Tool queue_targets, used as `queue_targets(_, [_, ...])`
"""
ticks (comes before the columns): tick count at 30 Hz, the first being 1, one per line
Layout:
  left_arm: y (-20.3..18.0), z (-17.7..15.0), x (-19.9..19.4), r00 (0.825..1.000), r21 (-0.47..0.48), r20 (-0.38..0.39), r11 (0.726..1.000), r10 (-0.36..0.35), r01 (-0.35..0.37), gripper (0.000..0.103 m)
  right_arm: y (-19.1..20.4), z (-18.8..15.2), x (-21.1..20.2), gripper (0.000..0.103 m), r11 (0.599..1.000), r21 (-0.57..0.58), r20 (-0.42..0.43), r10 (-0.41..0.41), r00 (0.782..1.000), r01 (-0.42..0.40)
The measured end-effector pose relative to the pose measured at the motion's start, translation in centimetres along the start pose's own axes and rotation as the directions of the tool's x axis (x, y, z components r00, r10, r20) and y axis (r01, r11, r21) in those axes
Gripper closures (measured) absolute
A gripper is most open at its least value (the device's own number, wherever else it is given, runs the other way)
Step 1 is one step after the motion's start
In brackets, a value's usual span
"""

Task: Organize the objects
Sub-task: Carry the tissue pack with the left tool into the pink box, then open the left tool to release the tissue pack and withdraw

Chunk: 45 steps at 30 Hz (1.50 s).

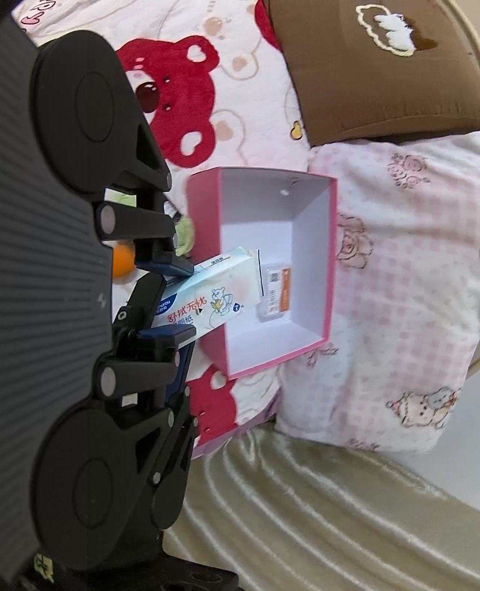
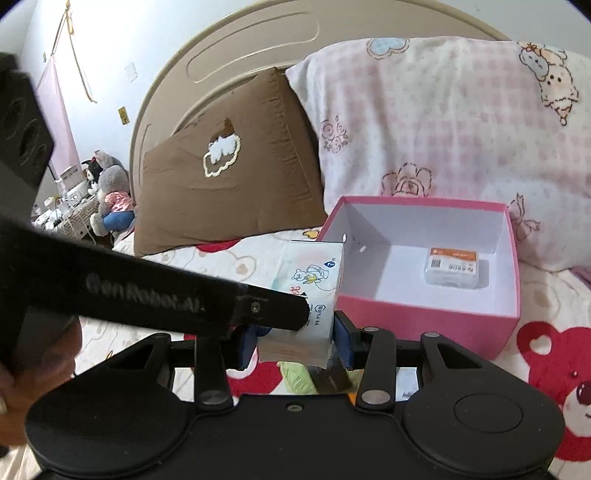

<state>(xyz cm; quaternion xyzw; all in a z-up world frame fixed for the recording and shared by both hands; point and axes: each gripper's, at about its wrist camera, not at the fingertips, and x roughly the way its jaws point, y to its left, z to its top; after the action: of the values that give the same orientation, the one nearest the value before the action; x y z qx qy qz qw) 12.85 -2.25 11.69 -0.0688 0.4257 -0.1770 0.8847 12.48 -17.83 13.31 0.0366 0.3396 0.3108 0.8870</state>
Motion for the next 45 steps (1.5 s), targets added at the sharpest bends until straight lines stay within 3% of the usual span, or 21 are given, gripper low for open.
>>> queue_targets(6, [0.1, 3.3, 3.2, 0.999, -0.054, -0.037, 0.998, -0.019, 0.017, 0.078, -2.3, 2.5, 1.8, 0.055, 0.998, 0.061, -0.042, -0.016, 0.999, 0.018])
queue_targets(11, [0.2, 5.1, 7.2, 0.998, -0.072, -0.056, 0.997, -0.008, 0.004, 0.078, -5.4, 4.4, 4.8, 0.055, 0.982, 0.184, -0.129, -0.01, 0.992, 0.034])
queue_targets(17, [2.2, 7.2, 11.9, 0.998, -0.137, -0.058, 0.99, -0.034, 0.025, 0.078, -7.4, 5.8, 8.8, 0.055, 0.987, 0.146, -0.151, -0.049, 0.987, 0.071])
queue_targets(25, [4.8, 8.9, 19.1, 0.994, -0.181, -0.107, 0.983, 0.002, -0.021, 0.078, -10.4, 6.8, 15.4, 0.056, 0.991, 0.107, -0.209, -0.052, 0.976, 0.075])
queue_targets(32, [7.8, 8.4, 24.5, 0.992, -0.333, -0.111, 0.943, -0.061, 0.021, 0.079, -12.6, 6.6, 20.4, 0.056, 0.99, 0.059, -0.281, -0.11, 0.953, 0.132])
queue_targets(45, [9.6, 8.3, 28.0, 0.986, -0.353, -0.165, 0.935, -0.035, -0.026, 0.081, -14.4, 6.1, 24.6, 0.057, 0.978, 0.118, -0.363, -0.116, 0.925, 0.169])
